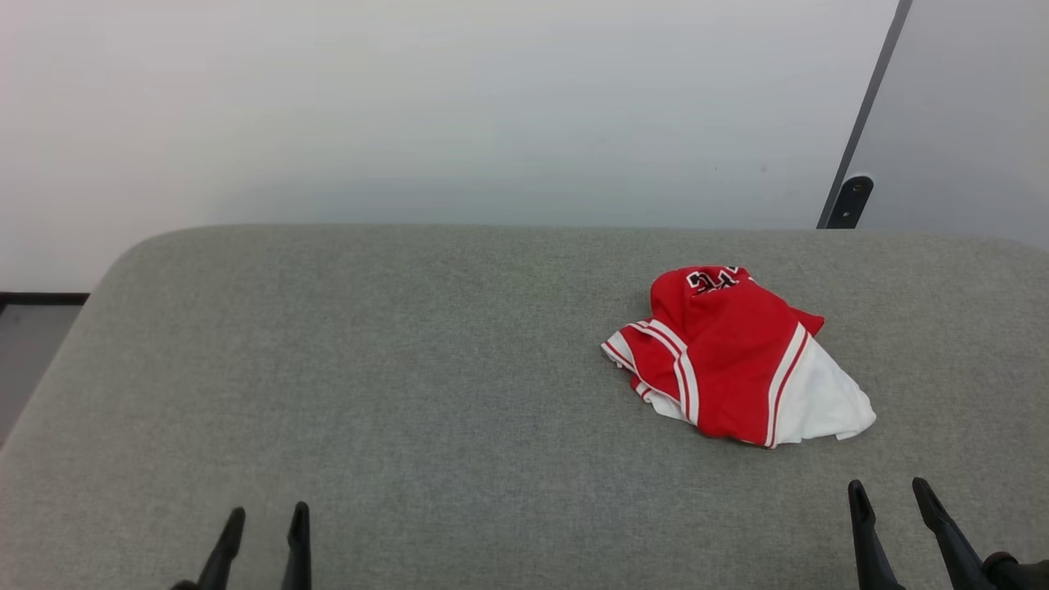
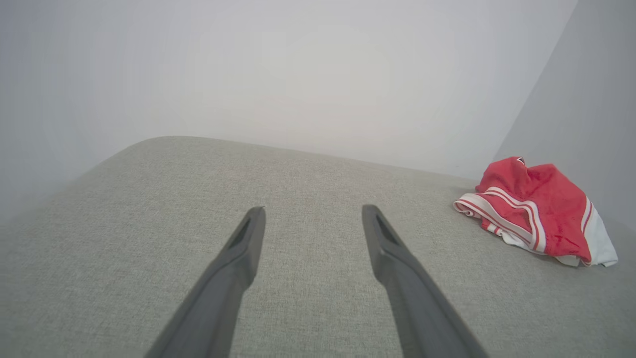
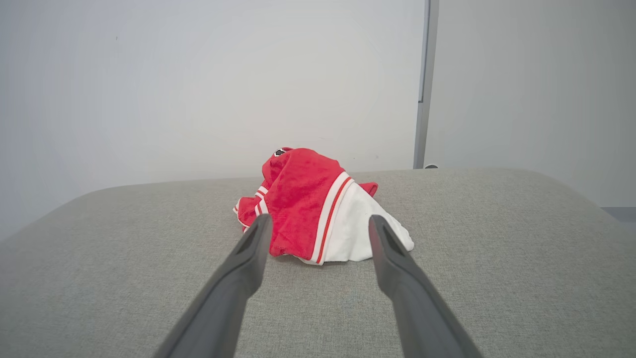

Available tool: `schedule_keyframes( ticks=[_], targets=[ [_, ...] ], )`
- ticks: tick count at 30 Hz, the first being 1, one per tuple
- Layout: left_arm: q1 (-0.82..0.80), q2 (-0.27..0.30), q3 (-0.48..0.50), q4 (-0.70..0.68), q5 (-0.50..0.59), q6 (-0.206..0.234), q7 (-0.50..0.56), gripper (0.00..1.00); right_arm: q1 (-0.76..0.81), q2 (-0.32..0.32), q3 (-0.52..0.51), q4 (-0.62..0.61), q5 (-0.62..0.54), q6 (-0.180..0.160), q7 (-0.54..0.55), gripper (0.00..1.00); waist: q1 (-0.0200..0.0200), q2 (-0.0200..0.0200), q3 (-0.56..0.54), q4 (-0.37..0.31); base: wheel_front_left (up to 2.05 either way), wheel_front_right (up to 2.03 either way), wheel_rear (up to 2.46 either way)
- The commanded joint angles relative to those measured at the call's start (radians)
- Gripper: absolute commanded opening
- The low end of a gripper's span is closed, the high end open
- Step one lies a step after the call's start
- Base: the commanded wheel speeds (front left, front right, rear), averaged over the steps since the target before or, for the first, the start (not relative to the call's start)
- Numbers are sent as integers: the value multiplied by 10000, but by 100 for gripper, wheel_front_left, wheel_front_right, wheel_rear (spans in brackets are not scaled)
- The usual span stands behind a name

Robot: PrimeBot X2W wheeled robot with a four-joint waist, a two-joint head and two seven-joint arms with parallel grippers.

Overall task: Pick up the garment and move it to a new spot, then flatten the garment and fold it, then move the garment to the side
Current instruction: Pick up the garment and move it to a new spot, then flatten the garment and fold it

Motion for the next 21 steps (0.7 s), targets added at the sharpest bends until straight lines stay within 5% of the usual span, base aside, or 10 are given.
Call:
schedule_keyframes(
  ticks=[1,21],
  targets=[
    [177,-80,86,-5,276,-128,1,100,27,17,2,-20,-89,-7,-41,100,0,-1,6,-5,0,0,0],
    [291,-1348,1173,304,1476,-1093,1,100,-10,64,105,120,-109,-7,-6,100,0,-1,84,-103,0,0,0]
  ],
)
